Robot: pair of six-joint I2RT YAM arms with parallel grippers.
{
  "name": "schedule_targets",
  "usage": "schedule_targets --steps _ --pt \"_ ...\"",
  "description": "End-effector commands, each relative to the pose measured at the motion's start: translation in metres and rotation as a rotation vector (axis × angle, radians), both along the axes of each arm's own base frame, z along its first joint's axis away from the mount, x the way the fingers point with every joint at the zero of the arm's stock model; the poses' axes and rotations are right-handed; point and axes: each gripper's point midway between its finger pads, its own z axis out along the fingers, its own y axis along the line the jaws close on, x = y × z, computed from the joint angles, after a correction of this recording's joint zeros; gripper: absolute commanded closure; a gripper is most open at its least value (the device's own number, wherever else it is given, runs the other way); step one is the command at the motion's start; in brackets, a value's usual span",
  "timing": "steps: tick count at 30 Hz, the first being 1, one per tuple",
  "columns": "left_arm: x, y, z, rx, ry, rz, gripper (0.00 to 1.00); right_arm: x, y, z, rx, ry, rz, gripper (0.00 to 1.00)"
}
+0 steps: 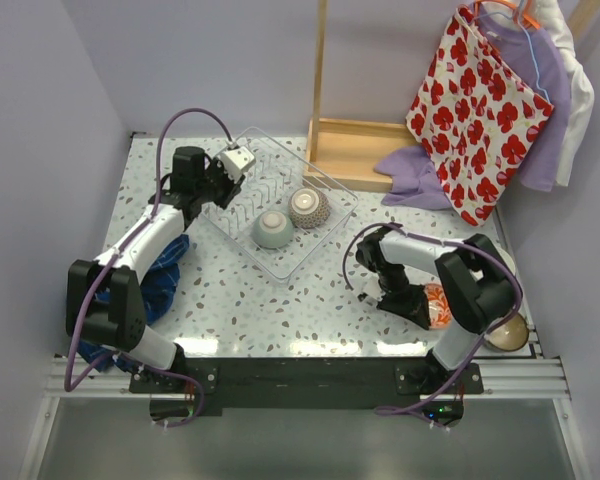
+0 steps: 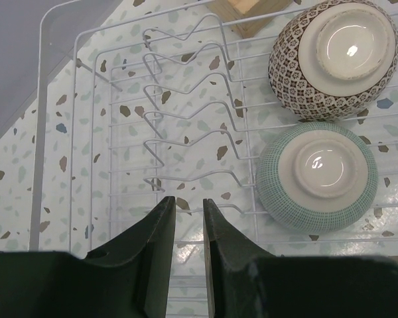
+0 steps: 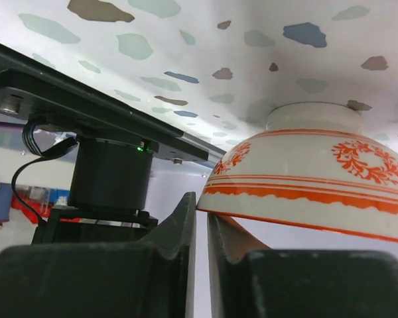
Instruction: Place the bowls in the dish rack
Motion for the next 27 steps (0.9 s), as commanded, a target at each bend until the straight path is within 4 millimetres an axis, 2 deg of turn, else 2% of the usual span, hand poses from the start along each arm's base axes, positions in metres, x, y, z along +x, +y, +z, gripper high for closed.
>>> schedule_targets --steps 1,6,8,11,15,20,24,25,26,27 --pt "0.003 -0.004 0.029 -0.037 -0.086 -0.003 0.72 0.012 0.000 0.011 0.026 -0.104 0.031 0.98" --pt "0.005 -0.007 0.030 -0.048 -0.088 -0.011 0.72 0.034 0.012 0.036 0.103 -0.229 0.048 1.00" --pt "0.006 -0.009 0.030 -0.055 -0.086 -0.017 0.72 0.045 0.027 0.045 0.181 -0.270 0.040 1.00" --pt "0.009 -0.010 0.030 -0.061 -0.090 -0.016 0.72 0.056 0.042 0.046 0.244 -0.309 0.052 1.00" --pt "0.008 -0.011 0.029 -0.060 -0.085 -0.017 0.72 0.070 0.057 0.038 0.289 -0.348 0.096 1.00" --pt "0.008 -0.009 0.028 -0.054 -0.085 -0.015 0.72 0.087 0.072 0.013 0.307 -0.364 0.143 1.00" --pt "0.008 -0.010 0.027 -0.059 -0.078 -0.012 0.72 0.098 0.081 0.003 0.313 -0.383 0.161 1.00" --pt "0.008 -0.010 0.027 -0.058 -0.079 -0.013 0.72 0.098 0.082 0.002 0.310 -0.383 0.157 0.97" --pt "0.008 -0.010 0.027 -0.058 -0.077 -0.013 0.72 0.097 0.081 0.001 0.304 -0.378 0.151 0.87" --pt "0.009 -0.010 0.027 -0.058 -0.079 -0.011 0.72 0.096 0.080 -0.001 0.296 -0.371 0.149 0.83"
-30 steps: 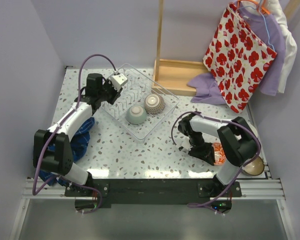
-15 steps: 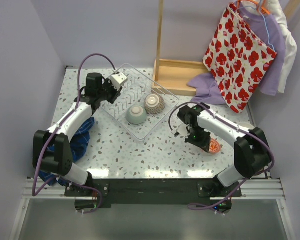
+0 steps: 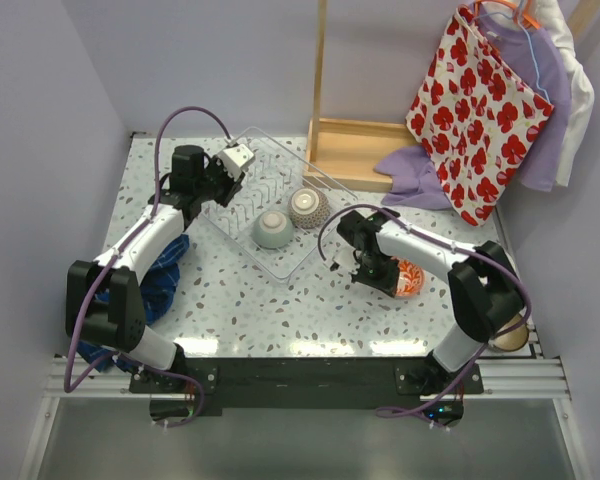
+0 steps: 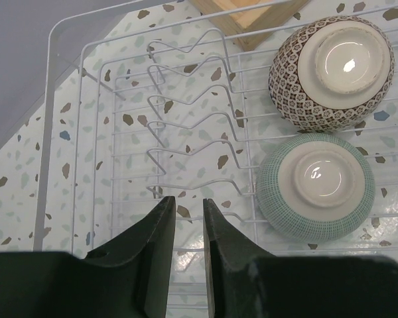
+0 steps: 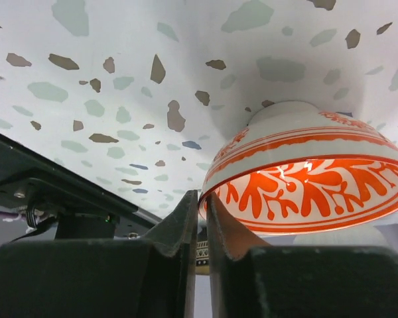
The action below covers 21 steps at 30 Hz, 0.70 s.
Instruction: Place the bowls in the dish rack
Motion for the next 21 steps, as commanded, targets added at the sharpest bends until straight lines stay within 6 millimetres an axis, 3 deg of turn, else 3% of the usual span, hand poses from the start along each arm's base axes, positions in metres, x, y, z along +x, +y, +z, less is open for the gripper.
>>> schedule_targets --steps 1,3,8,11,12,15,21 --pt "0.006 -0.006 0.022 -0.030 -0.063 -0.009 0.72 0.014 0.007 -0.006 0.010 -0.050 0.016 0.80" --pt "0.007 -0.006 0.020 -0.028 -0.059 -0.008 0.72 0.013 0.002 -0.009 -0.007 -0.053 0.015 0.71" --pt "0.011 -0.007 0.018 -0.031 -0.050 -0.009 0.72 0.011 -0.001 -0.017 -0.021 -0.055 0.012 0.66" --pt "0.015 -0.009 0.018 -0.034 -0.049 -0.011 0.72 0.015 -0.001 -0.019 -0.029 -0.067 -0.002 0.77" --pt "0.015 -0.009 0.018 -0.034 -0.048 -0.012 0.72 0.016 -0.002 -0.018 -0.038 -0.074 -0.002 0.87" --pt "0.019 -0.010 0.022 -0.034 -0.053 -0.013 0.72 0.018 0.002 0.003 -0.013 -0.098 -0.016 1.00" --pt "0.019 -0.010 0.026 -0.027 -0.057 -0.020 0.72 0.037 0.030 0.099 0.172 -0.204 0.045 1.00"
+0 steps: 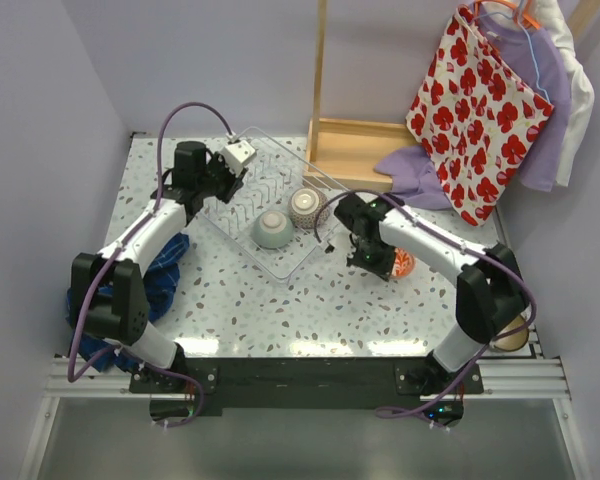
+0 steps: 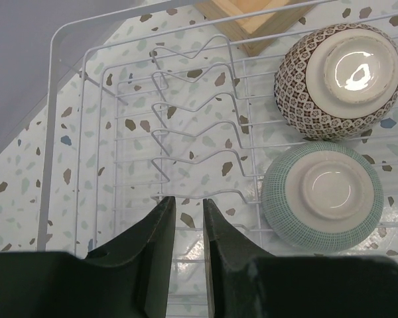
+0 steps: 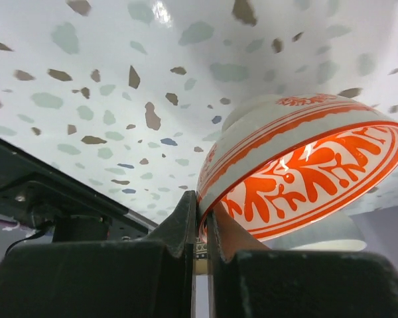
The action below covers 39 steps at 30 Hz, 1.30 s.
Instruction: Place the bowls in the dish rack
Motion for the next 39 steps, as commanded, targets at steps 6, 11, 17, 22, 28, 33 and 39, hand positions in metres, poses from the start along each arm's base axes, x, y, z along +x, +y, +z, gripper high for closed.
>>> schedule_targets --steps 6,11,17,22,28,33,39 --pt "0.003 -0.007 0.031 -0.031 -0.070 -0.020 0.73 0.057 0.083 0.153 0.514 -0.187 0.046 1.00" --pt "-0.006 -0.001 0.039 -0.041 -0.067 0.015 0.74 0.074 0.151 0.207 0.920 -0.213 0.170 1.00" --pt "-0.025 0.006 0.037 -0.030 -0.029 0.040 1.00 0.075 0.218 0.228 1.305 -0.084 0.282 1.00" --pt "-0.039 0.015 0.043 -0.023 -0.028 0.059 1.00 0.087 0.255 0.227 1.526 0.129 0.175 1.00" --pt "-0.064 0.018 0.048 -0.127 0.010 0.079 1.00 0.109 0.283 0.208 1.622 0.359 0.030 1.00" --pt "-0.095 0.008 0.023 -0.183 0.145 0.036 1.00 0.121 0.292 0.181 1.602 0.486 -0.022 1.00" --pt "-0.104 0.001 0.011 -0.194 0.191 -0.014 1.00 0.132 0.300 0.157 1.592 0.566 -0.100 1.00"
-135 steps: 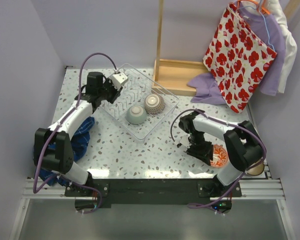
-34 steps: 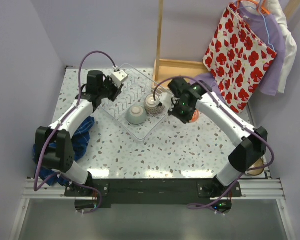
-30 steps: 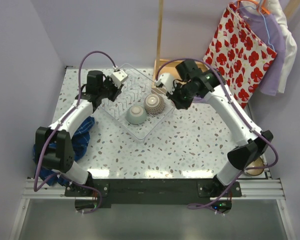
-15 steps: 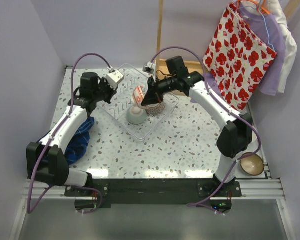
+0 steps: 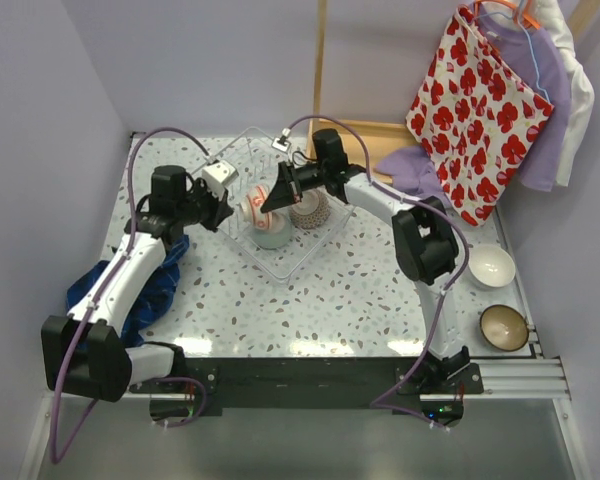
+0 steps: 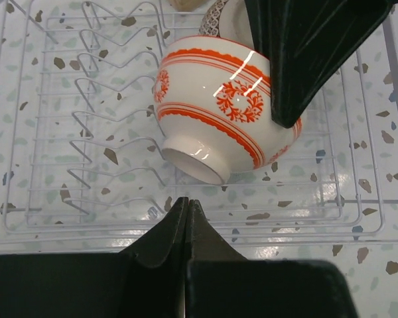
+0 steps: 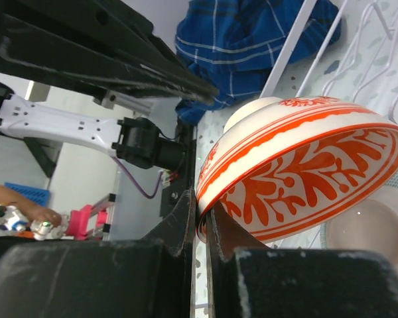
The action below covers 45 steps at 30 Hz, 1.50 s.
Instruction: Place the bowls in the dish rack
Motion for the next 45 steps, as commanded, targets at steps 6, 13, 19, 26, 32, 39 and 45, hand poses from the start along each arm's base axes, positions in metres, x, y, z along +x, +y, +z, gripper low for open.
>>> schedule_targets --steps 6,13,19,26,32,39,45 --pt "-0.014 -0.013 -0.021 -0.061 0.074 -0.060 1.00 0.006 0.005 0.027 0.096 -0.017 0.061 1.00" --pt "-0.003 -0.012 -0.031 -0.057 0.063 -0.040 1.00 0.005 0.007 0.026 0.125 0.021 0.100 1.00" --pt "-0.004 -0.011 -0.027 -0.049 0.061 -0.042 1.00 -0.004 0.009 0.061 0.220 -0.003 0.139 1.00" --pt "-0.001 -0.009 -0.022 -0.046 0.041 -0.031 1.00 -0.019 0.009 0.048 0.195 0.048 0.200 1.00" --pt "0.008 -0.006 -0.024 -0.013 0.019 -0.030 1.00 -0.021 0.009 0.031 0.183 0.081 0.218 1.00" --pt "0.023 -0.003 -0.022 0.020 -0.014 -0.032 1.00 -0.015 0.014 0.014 0.180 0.098 0.210 1.00" --pt "0.031 -0.008 -0.021 -0.002 -0.016 -0.037 1.00 -0.010 0.016 0.003 0.173 0.103 0.210 1.00"
